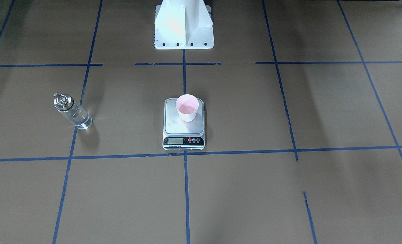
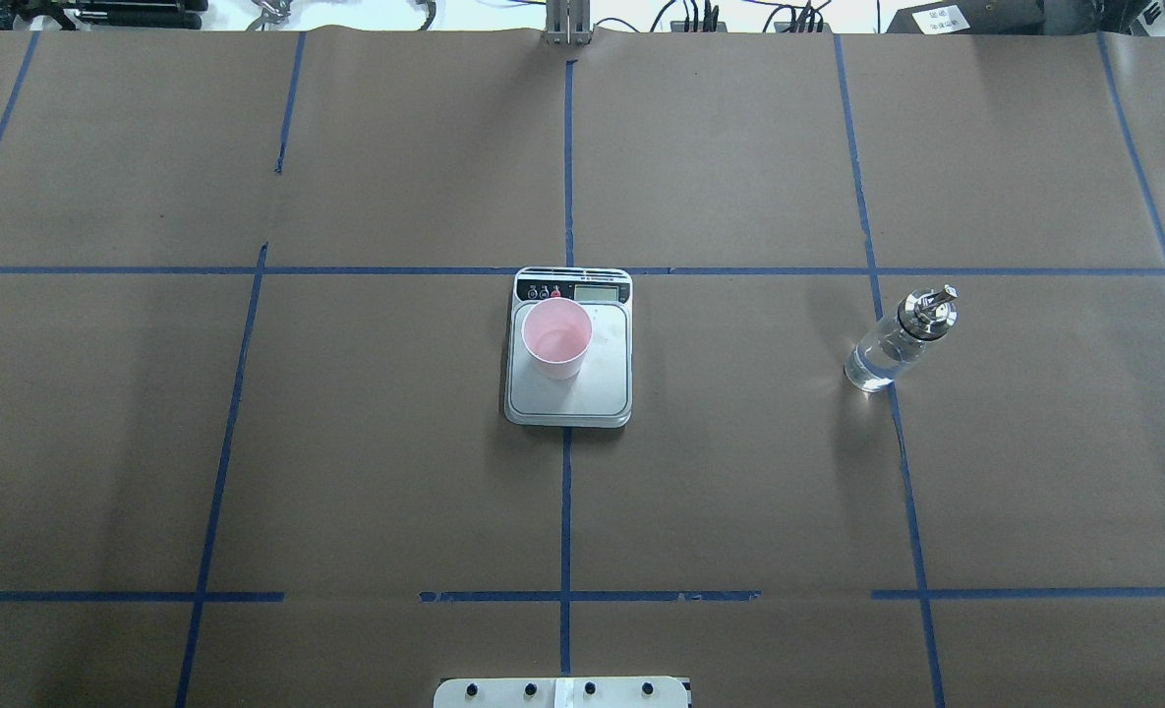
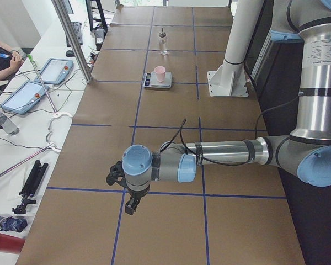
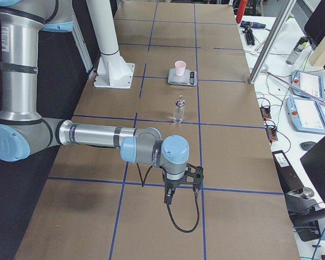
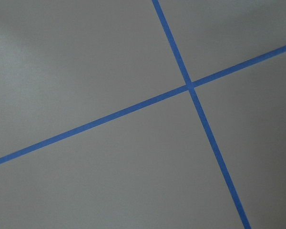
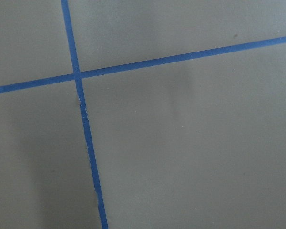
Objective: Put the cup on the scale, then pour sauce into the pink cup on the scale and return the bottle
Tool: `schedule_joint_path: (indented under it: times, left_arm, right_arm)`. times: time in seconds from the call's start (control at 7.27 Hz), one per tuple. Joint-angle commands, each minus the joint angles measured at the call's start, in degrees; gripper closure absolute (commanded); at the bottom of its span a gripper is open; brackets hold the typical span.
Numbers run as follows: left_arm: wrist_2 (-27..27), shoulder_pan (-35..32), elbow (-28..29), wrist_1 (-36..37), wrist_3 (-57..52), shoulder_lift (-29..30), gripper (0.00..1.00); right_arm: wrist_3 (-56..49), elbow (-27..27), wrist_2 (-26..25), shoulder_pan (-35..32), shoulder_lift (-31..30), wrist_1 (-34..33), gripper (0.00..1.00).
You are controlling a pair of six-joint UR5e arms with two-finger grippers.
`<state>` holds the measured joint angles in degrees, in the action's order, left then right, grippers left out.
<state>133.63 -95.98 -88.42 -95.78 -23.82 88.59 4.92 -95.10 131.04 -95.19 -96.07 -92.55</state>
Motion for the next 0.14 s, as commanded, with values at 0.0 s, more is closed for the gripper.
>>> schedule_joint_path:
  times: [0.0]
  left_arm:
    - [-0.04, 0.0, 0.0, -0.02, -0.17, -0.09, 0.0]
  right_arm:
    - [0.0, 0.0, 0.0, 0.0, 0.0, 0.0, 0.0]
